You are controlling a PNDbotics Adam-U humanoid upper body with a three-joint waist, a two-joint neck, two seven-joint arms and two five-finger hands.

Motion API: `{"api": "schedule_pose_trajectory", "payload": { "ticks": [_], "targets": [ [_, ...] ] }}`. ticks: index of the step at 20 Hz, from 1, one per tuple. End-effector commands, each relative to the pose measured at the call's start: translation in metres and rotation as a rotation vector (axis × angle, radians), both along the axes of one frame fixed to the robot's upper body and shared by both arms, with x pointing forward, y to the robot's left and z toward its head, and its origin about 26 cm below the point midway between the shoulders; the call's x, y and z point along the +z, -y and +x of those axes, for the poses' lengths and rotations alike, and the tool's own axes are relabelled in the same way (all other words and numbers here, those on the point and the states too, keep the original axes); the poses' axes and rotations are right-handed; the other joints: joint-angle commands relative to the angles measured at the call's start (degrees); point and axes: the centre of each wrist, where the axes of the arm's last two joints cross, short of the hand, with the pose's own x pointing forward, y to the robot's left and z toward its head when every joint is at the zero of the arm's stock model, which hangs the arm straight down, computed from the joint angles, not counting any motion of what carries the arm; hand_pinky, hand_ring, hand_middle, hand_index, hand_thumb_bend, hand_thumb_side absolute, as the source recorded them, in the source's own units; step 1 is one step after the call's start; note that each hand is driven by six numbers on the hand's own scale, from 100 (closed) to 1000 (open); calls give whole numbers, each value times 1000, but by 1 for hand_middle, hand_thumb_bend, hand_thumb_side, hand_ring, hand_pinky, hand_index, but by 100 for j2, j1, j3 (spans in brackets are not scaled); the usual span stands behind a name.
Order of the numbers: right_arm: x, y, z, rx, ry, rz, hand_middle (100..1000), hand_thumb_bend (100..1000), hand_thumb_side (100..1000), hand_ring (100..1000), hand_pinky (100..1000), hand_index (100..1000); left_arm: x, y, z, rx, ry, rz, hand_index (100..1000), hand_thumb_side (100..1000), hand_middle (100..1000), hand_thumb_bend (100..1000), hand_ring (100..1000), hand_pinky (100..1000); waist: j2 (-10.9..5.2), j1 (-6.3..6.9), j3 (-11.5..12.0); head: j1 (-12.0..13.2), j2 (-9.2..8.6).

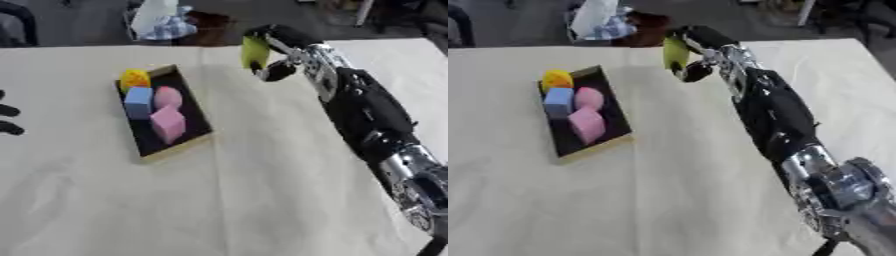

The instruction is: Pick up objects on the table and place them in the box.

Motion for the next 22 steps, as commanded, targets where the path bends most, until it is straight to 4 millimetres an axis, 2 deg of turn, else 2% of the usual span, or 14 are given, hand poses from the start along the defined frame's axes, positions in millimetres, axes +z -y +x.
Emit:
{"api": "schedule_pose_trajectory", "payload": {
  "ticks": [1, 12, 19, 20, 22],
  "targets": [
    [18, -15, -2, 101, 35, -21, 506, 100, 174, 746, 822, 937, 7, -3, -1, 1, 23, 13, 877, 858, 672, 100, 621, 816, -84, 18, 4, 18, -85],
    [-3, -94, -21, 506, -63, -190, 532, 100, 318, 764, 831, 947, 8, -2, -1, -7, 27, 12, 878, 855, 673, 100, 624, 817, -81, 53, 5, -4, -94],
    [-7, -119, -31, 628, -76, -274, 616, 100, 460, 787, 835, 977, 8, -1, -1, -12, 25, 14, 878, 856, 673, 100, 626, 817, -77, 56, 10, -17, -96],
    [-8, -121, -32, 635, -74, -278, 651, 102, 499, 791, 836, 984, 8, -1, 0, -12, 25, 14, 878, 856, 673, 100, 626, 817, -78, 54, 10, -17, -96],
    [-9, -124, -34, 645, -71, -287, 673, 114, 505, 795, 836, 988, 8, -1, 0, -12, 24, 14, 878, 857, 673, 100, 626, 817, -79, 49, 10, -17, -98]
  ]
}}
